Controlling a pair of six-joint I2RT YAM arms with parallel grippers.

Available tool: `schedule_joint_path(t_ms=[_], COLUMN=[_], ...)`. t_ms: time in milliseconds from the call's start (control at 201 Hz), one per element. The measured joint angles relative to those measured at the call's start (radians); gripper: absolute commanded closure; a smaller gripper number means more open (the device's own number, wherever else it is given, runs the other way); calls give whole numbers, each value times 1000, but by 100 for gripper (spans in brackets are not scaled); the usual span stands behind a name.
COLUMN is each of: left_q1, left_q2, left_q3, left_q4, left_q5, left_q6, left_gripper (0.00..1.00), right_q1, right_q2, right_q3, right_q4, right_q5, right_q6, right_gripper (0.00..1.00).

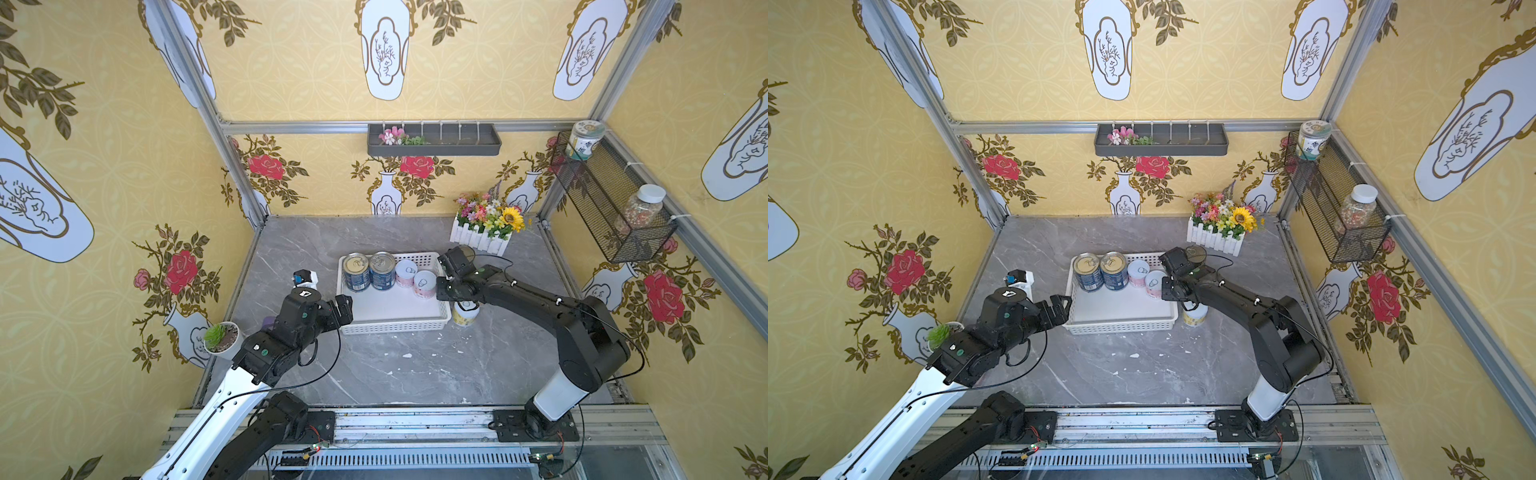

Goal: Put the canned food in the basket
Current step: Adjust the basket at the center of the board, then pick up the canned food from the center of the board.

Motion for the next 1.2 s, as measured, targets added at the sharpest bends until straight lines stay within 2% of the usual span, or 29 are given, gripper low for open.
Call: schedule_joint_path(t_ms=[65,299,364,419,483,683,1196], left_q1=[0,0,0,0,0,0,-1], left_q2=[0,-8,-8,-8,-6,-5,-4], left_q3=[0,0,0,0,0,0,0], left_q4=[0,0,0,0,0,0,0], left_q5=[0,0,0,0,0,0,0], left_q6=[0,0,0,0,0,0,0], left_gripper=[0,0,0,0,0,0,0], right_q1=[3,23,18,11,2,-13,-65], right_q2=[-5,-96,-129,-148,-161,-175,-175], right_q3=[0,-13,-29,-39,-49,-80,-188], right_q4=[-10,-24,-26,-33,-42,-47,-43], right_q5=[13,113,152,182,209,250,122], right_q6=[-4,-29,-29,-29,-28,-20,27], right_gripper=[30,23,19,11,8,5,1])
